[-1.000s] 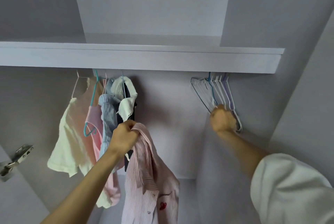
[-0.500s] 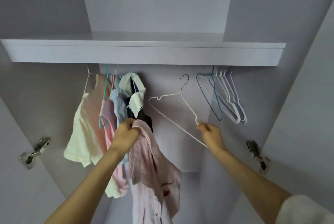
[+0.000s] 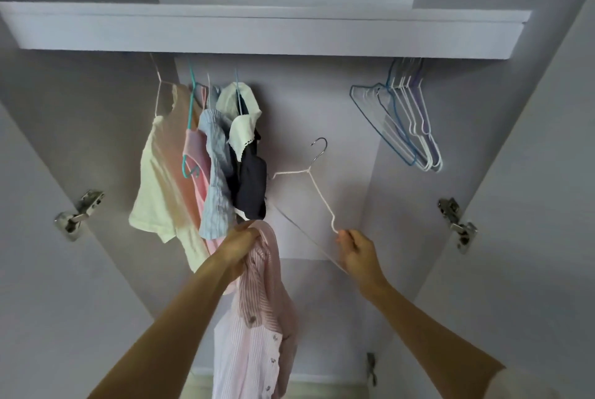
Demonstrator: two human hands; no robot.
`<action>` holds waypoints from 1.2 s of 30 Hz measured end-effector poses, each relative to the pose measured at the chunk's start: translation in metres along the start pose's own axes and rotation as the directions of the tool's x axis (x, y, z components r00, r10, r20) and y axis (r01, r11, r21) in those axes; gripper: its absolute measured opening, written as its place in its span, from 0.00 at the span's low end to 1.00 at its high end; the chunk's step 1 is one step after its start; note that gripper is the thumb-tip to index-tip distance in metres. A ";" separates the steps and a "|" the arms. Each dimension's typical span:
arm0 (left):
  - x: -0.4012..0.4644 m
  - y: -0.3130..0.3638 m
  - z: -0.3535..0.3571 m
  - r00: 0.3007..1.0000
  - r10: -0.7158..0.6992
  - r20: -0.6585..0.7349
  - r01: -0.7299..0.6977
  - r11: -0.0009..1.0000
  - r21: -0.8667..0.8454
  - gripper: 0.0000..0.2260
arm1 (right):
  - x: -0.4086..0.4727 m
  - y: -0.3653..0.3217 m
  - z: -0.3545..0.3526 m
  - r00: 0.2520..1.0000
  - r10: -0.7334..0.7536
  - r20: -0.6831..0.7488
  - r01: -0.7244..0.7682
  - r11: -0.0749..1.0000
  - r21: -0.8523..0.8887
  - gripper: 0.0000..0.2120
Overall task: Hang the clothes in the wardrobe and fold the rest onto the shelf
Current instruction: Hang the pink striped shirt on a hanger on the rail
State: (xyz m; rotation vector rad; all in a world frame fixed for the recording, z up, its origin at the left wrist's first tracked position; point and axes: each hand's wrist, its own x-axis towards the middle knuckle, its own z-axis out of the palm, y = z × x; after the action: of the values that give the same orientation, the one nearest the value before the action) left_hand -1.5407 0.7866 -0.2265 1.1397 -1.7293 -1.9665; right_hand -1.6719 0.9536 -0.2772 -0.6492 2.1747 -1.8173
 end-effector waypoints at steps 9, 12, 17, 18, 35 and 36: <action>0.005 -0.005 0.044 0.974 -0.032 0.225 0.067 0.987 -0.149 0.10 | -0.025 0.014 -0.021 0.966 0.188 0.175 -0.252 0.826 0.504 0.17; 0.008 0.003 0.063 0.970 -0.030 0.242 0.091 0.965 -0.247 0.10 | -0.027 0.022 -0.031 0.933 0.239 0.270 -0.344 0.815 0.466 0.16; -0.002 0.014 0.078 0.950 0.096 0.296 -0.064 0.991 -0.115 0.13 | -0.019 0.024 -0.046 0.861 0.318 0.397 -0.415 0.890 0.187 0.11; -0.006 0.016 0.079 0.939 0.121 0.322 -0.099 0.992 -0.083 0.14 | -0.014 0.021 -0.046 0.842 0.332 0.426 -0.439 0.880 0.181 0.10; -0.058 0.054 0.010 0.833 0.171 0.527 -0.323 0.923 0.211 0.26 | 0.070 -0.072 0.020 0.750 0.472 0.464 -0.659 0.472 0.585 0.24; -0.060 0.054 0.005 0.831 0.146 0.537 -0.339 0.898 0.280 0.27 | 0.069 -0.070 0.027 0.728 0.492 0.478 -0.682 0.448 0.578 0.23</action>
State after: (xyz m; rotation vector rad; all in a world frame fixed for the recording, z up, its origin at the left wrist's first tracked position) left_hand -1.5205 0.8174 -0.1544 0.4480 -2.4533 -1.9361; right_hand -1.7069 0.8885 -0.2070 0.1045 1.0790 -1.8143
